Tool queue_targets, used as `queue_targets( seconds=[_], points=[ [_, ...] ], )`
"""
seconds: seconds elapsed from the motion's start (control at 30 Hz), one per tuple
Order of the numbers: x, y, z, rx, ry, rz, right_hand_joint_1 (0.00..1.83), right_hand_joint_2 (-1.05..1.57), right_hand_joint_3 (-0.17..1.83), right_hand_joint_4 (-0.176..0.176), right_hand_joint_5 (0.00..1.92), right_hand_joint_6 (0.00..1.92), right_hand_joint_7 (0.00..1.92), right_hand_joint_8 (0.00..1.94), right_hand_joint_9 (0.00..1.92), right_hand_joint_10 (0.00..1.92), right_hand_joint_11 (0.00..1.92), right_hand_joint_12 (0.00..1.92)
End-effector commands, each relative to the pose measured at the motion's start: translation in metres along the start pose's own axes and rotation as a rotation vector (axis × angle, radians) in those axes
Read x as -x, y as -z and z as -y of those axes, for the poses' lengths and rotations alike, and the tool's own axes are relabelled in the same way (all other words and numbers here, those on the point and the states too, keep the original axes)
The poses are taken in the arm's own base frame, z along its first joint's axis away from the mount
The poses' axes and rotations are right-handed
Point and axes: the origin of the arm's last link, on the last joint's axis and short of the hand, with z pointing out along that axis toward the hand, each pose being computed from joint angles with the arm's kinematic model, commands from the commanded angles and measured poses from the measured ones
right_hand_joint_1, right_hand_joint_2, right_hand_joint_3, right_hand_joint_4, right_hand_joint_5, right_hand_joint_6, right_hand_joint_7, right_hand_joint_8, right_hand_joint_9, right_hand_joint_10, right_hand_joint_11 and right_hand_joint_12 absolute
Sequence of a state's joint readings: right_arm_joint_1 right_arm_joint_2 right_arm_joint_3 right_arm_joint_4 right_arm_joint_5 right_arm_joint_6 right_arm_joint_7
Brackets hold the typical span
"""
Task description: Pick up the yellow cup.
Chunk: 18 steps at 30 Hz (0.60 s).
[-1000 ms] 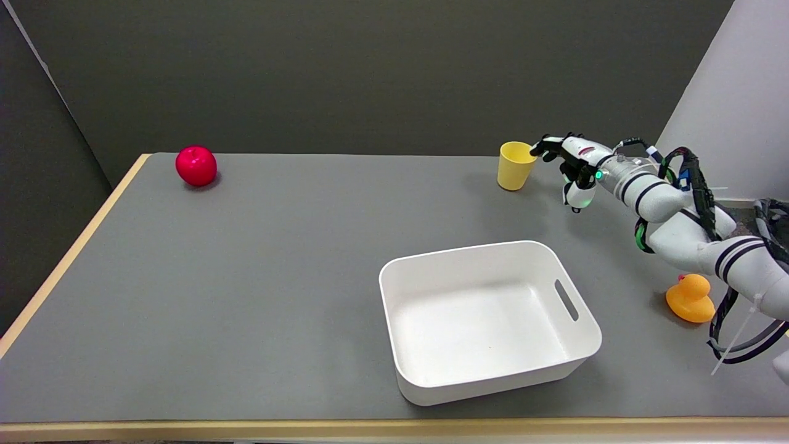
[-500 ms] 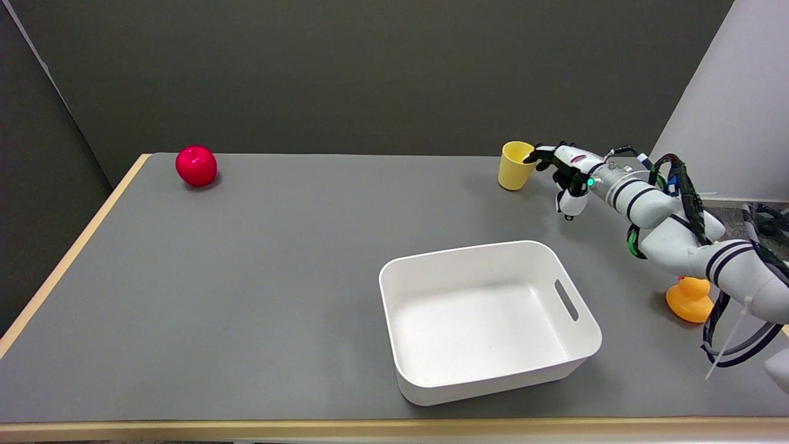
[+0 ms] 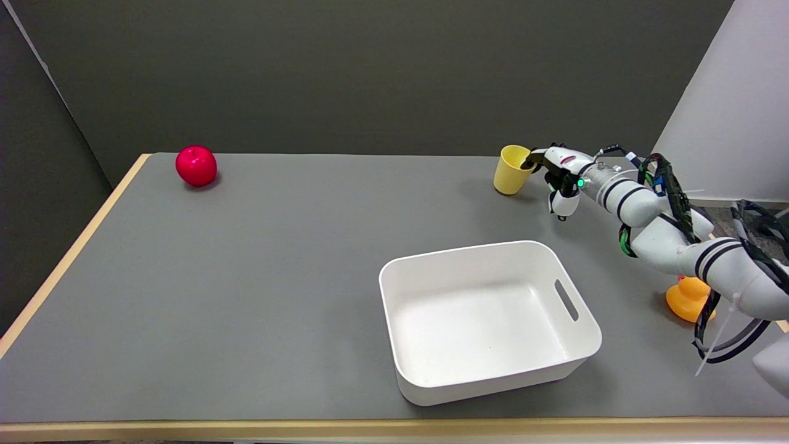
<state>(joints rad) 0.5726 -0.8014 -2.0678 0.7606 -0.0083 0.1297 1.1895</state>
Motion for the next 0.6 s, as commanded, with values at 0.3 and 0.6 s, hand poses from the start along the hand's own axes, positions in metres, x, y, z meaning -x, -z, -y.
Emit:
queue_targets(
  seconds=[0.3, 0.6],
  points=[
    [-0.02, 0.042, -0.012, -0.226, -0.409, -0.287, 1.83, 0.54, 1.23, -0.085, 0.34, 0.49, 0.41, 0.38, 0.87, 1.91, 0.77, 1.92],
    [-0.024, 0.108, -0.037, -0.384, -0.622, -0.491, 1.83, 0.54, 1.22, -0.091, 0.34, 0.49, 0.42, 0.38, 0.86, 1.9, 0.77, 1.92]
  ],
)
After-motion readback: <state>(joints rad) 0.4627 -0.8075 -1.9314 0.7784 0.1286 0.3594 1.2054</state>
